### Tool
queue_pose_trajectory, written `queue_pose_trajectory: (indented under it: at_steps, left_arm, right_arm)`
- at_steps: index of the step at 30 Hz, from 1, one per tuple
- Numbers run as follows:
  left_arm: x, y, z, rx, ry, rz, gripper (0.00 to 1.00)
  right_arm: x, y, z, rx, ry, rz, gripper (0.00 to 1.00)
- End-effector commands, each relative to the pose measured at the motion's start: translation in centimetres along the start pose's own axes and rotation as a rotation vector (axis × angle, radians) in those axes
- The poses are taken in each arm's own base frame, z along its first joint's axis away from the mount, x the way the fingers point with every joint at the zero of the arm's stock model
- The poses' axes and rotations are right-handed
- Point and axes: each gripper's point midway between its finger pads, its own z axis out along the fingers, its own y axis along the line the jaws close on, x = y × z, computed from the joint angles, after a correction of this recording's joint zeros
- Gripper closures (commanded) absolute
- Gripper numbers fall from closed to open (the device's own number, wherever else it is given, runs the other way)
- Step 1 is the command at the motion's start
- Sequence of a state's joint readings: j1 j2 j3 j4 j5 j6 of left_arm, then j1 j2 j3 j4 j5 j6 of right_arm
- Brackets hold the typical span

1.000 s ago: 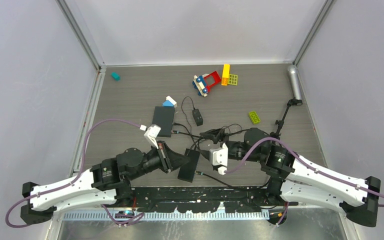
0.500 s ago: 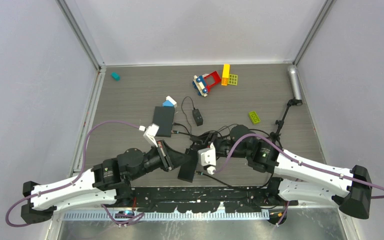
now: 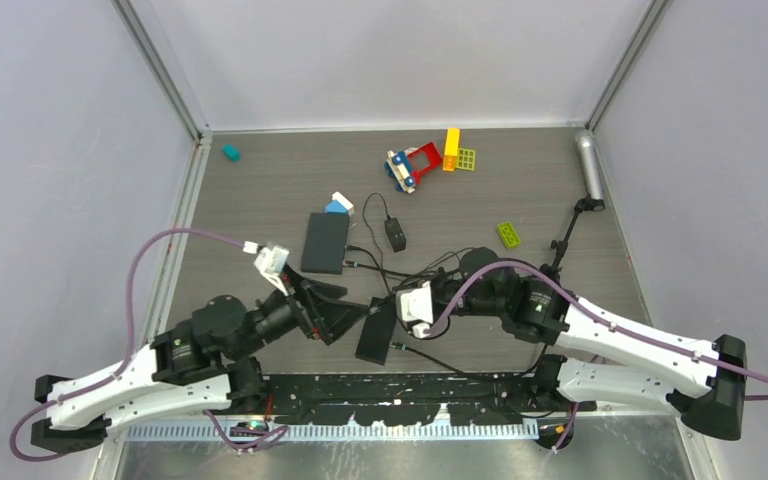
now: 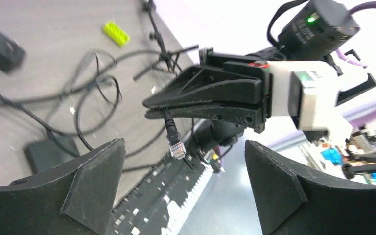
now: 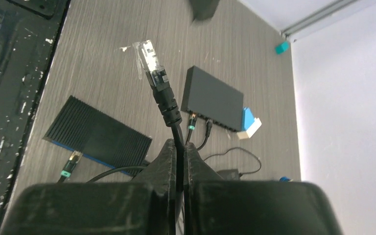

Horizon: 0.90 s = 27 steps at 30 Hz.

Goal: Insert the plug into the switch port
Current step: Pick up the connector from the center of the board.

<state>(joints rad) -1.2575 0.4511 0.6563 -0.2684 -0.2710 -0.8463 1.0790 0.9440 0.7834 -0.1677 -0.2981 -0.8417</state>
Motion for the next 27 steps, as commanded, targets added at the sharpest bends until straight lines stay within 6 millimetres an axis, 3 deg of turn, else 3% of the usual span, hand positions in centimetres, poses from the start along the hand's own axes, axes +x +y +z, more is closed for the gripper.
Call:
queue_pose_trajectory:
  at_steps: [1,5,8,13,17,27]
  left_arm:
    - [-4.9,-1.0,-2.0,0.033,-0.142,0.335,0.06]
    - [-6.0,-2.3,-2.0,0.121,-0.196,0.652,0.07]
    - [-4.8,-4.1,-1.4,0.266,-0.178,0.912,0.07]
    - [-2.3,-6.7,-1.0,0.504,-0.143,1.188,0.07]
    - [-1.4,-7.8,-1.4,0.628,-0.167,1.346,0.0]
    - [0.9,-8.6,-1.1,0.788,-0.076,1.516,0.03]
  right_arm:
    - [-2.1,-2.2,-2.3,0.069,0.012,0.133,1.0]
    - [-2.6,-1.8,-3.0,0.008,0.05,0.286,0.99]
    - [-3.3,-0.9,-3.3,-0.066,0.055,0.397,1.0]
    - [-4.7,1.2,-4.0,-0.188,0.023,0.505,1.0]
    - [-5.7,2.2,-4.6,-0.25,-0.003,0.539,1.0]
    - [-6.3,2.8,-5.0,-0.299,-0.028,0.566,1.0]
